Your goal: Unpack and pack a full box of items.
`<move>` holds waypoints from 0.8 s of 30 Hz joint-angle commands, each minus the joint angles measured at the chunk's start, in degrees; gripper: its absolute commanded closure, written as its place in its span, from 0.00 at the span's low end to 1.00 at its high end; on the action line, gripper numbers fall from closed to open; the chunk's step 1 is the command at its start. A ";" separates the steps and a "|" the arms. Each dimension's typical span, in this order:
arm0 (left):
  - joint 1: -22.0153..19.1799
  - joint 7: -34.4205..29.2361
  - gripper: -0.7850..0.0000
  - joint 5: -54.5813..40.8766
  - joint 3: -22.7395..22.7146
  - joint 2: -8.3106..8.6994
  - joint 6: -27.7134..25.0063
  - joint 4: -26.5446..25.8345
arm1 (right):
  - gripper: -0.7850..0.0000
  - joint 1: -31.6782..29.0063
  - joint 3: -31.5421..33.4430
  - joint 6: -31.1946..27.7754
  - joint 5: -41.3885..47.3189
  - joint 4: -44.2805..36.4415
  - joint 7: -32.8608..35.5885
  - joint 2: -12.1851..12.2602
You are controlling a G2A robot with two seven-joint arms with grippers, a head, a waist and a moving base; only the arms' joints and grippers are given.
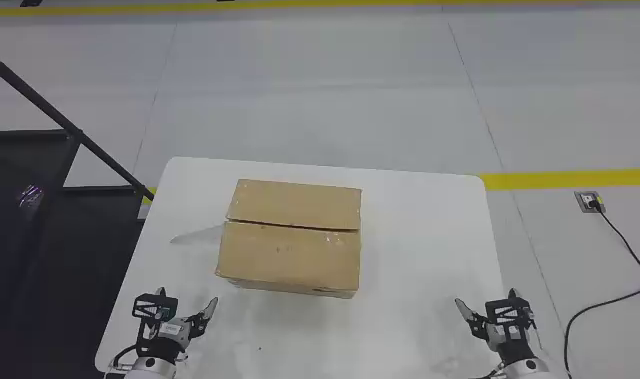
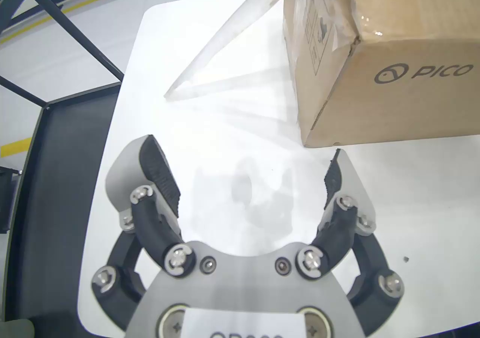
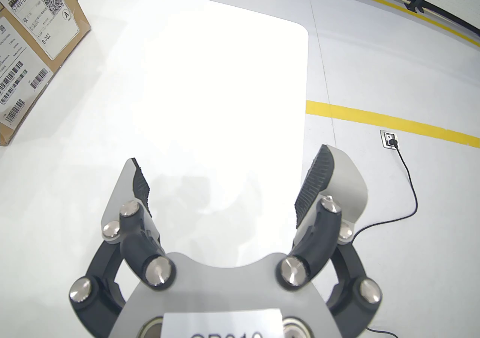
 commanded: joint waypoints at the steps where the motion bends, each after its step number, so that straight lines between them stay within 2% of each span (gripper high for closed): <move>1: 0.00 0.00 0.00 0.00 0.00 0.00 0.00 0.00 | 0.00 0.00 0.00 0.00 0.00 0.00 0.00 0.00; 19: -0.06 0.03 0.00 -0.28 -0.02 -0.02 -0.02 0.02 | 0.00 0.04 -0.08 -0.12 0.03 -0.08 -0.04 -0.01; 24: -1.11 2.64 0.00 -4.17 -2.15 -0.19 -0.16 0.83 | 0.00 2.10 -2.91 -3.89 0.68 -2.83 1.52 -0.22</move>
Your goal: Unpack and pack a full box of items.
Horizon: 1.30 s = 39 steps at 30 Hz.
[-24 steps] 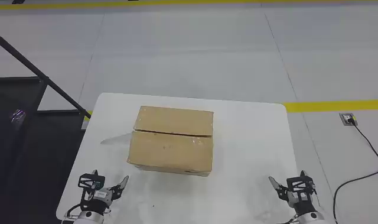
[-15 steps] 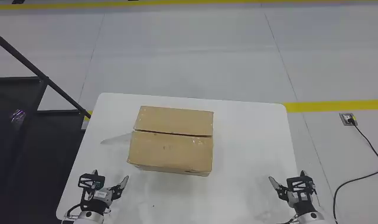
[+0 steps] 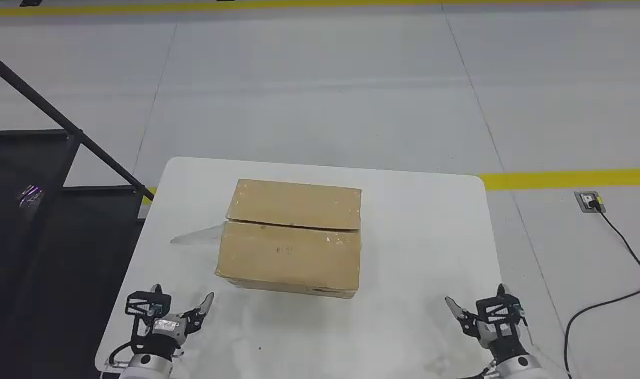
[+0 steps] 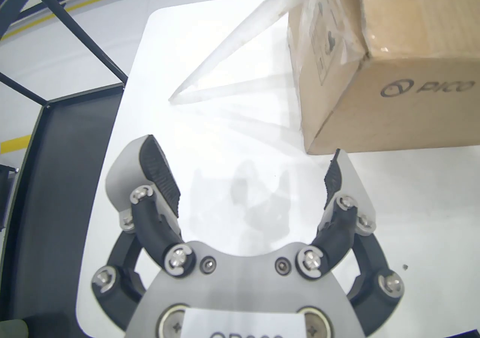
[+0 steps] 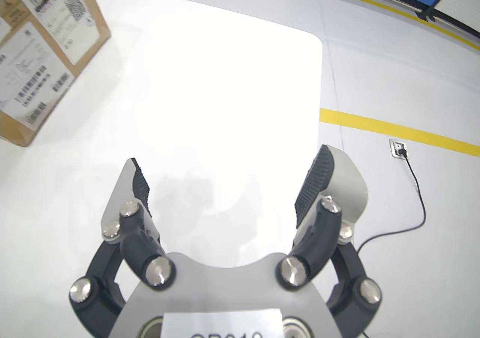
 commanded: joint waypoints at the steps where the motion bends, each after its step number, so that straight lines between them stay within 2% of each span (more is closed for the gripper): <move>1: -0.25 1.54 0.00 -1.99 -1.03 -0.08 -0.27 0.20 | 0.00 1.12 -1.07 -1.35 1.30 -1.32 1.14 -0.12; 6: -1.18 3.99 0.00 -6.57 -3.63 -0.22 -1.17 1.02 | 0.00 4.41 -3.91 -0.36 4.42 -4.36 2.69 -0.71; 13: -4.46 5.26 0.00 -8.83 -3.49 -0.58 -0.63 3.49 | 0.00 8.82 -7.08 -0.98 10.26 -6.30 6.66 -1.36; 24: -4.46 5.26 0.00 -8.83 -3.49 -0.58 -0.63 3.49 | 0.00 8.82 -7.08 -0.98 10.26 -6.30 6.66 -1.36; 27: -5.30 5.33 0.00 -9.82 -3.06 -0.75 -0.62 4.26 | 0.00 9.40 -7.86 -4.72 12.05 -5.96 4.09 -1.43; 30: -6.83 5.29 0.00 -10.11 -2.12 -0.96 -0.25 4.50 | 0.00 11.85 -8.57 -11.06 18.46 -4.64 3.87 -1.54; 36: -9.02 5.77 0.00 -13.17 -1.24 -1.35 -1.24 5.13 | 0.00 19.40 -9.96 -20.99 30.59 1.31 8.69 -1.68; 39: -10.04 5.99 0.00 -15.69 -1.03 -1.55 -2.09 5.22 | 0.00 24.13 -12.21 -27.61 40.14 6.06 12.62 -1.90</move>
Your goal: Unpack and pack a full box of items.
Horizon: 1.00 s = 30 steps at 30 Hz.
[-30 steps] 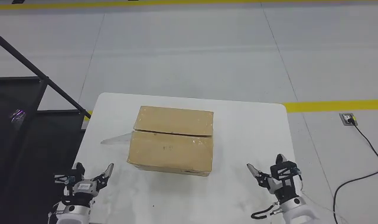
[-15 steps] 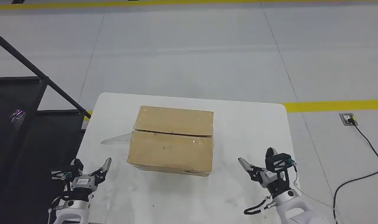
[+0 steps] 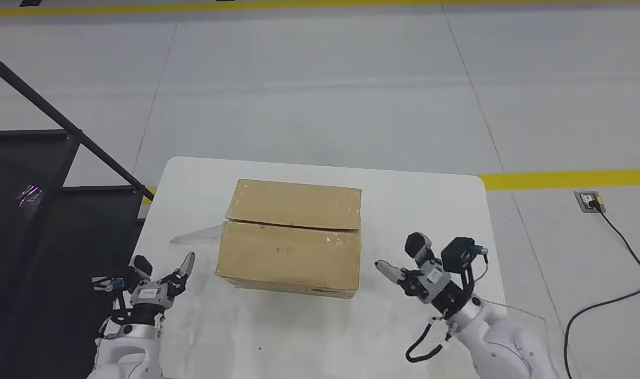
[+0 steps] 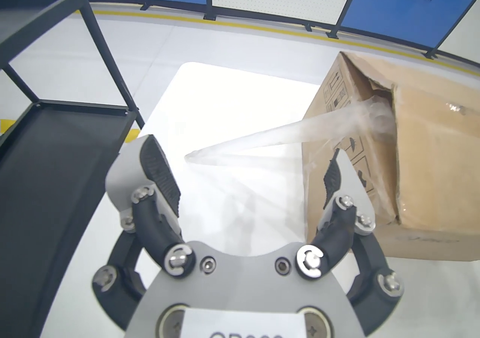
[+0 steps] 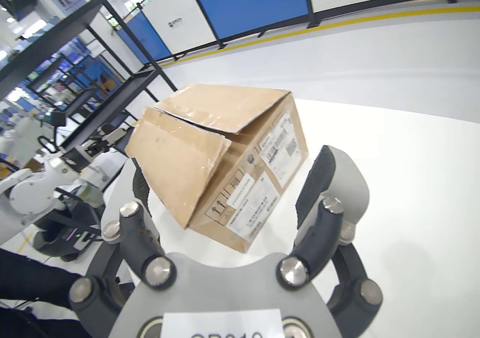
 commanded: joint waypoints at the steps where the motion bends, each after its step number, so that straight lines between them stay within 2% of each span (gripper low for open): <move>1: -0.54 0.47 0.00 -1.29 0.11 -0.15 0.00 0.03 | 0.00 3.62 -1.67 -5.35 9.42 4.18 3.31 -0.17; 4: -0.82 0.76 0.00 -1.20 0.51 -0.30 0.45 -0.09 | 0.00 8.62 -3.77 -10.07 19.48 9.86 11.22 -0.18; 13: -0.79 0.81 0.00 -0.39 0.49 -0.29 0.73 -0.21 | 0.00 8.62 -3.77 -10.07 19.48 9.86 11.22 -0.18; 15: -0.90 0.71 0.00 -0.79 0.71 -0.37 0.76 -0.50 | 0.00 8.65 -4.26 -8.63 21.01 10.22 10.84 -0.32; 18: -1.38 0.84 0.00 -1.39 1.35 -0.59 1.19 -0.80 | 0.00 10.80 -5.55 -5.69 23.12 12.09 11.79 -0.62; 21: -1.80 0.94 0.00 -2.74 1.64 -0.80 1.46 -0.86 | 0.00 13.01 -6.38 -5.32 26.62 14.86 12.95 -0.86; 26: -2.02 0.79 0.00 -3.63 1.57 -0.99 1.43 -0.74 | 0.00 16.75 -7.91 -5.75 30.73 19.31 16.09 -1.18; 30: -2.09 0.76 0.00 -3.86 1.60 -1.12 1.34 -0.65 | 0.00 18.27 -8.99 -8.46 34.31 21.21 18.68 -1.33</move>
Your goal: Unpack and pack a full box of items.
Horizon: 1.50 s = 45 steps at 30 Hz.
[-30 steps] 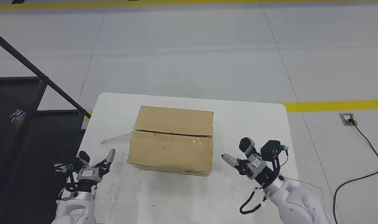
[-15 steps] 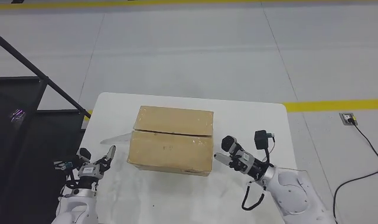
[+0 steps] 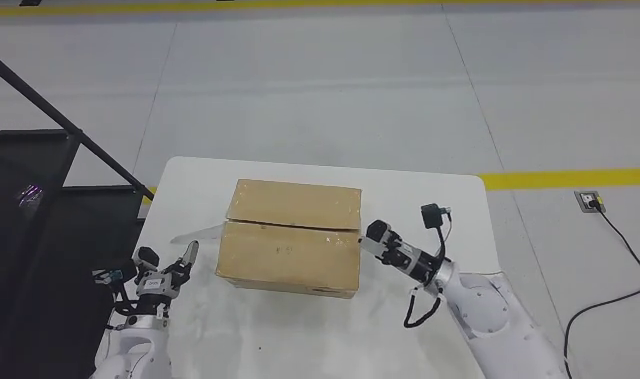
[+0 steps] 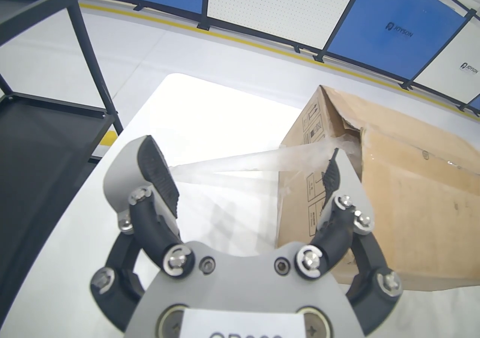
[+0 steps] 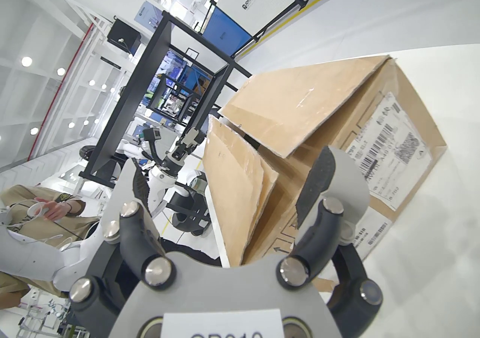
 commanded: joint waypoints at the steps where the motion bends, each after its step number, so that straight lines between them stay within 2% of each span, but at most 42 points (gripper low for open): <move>1: -0.06 -0.02 0.00 -0.01 0.08 -0.07 -0.05 0.06 | 0.00 0.64 -0.47 -1.12 2.08 0.79 1.56 -0.05; 6: -0.26 0.12 0.00 0.02 0.51 -0.27 0.09 -0.10 | 0.00 2.13 -1.38 -5.48 9.07 2.37 6.41 -0.07; 16: 0.43 1.35 0.00 0.00 0.41 -0.59 -0.42 -1.81 | 0.00 2.80 -1.58 -14.89 23.59 2.26 22.06 1.19; 20: 1.16 2.92 0.00 -0.36 -1.06 -0.56 -1.95 -3.42 | 0.00 2.07 -2.48 -13.71 23.99 -1.49 25.12 2.39; 28: 4.81 2.93 0.00 0.09 -4.91 0.05 -12.35 -6.88 | 0.00 -0.53 -6.46 -13.84 17.84 -9.94 25.00 6.82; 36: 7.94 1.10 0.00 1.71 -7.78 0.90 -25.48 -7.28 | 0.00 0.69 -12.05 -14.39 13.57 -11.60 24.44 10.91; 39: 9.08 -0.28 0.00 4.54 -9.31 1.40 -30.40 -6.90 | 0.00 2.08 -13.97 -12.89 15.13 -10.38 25.94 11.59; 45: 10.39 0.24 0.00 14.51 -10.06 2.00 -33.35 -4.91 | 0.00 6.01 -18.15 -8.89 19.52 -7.73 29.93 11.28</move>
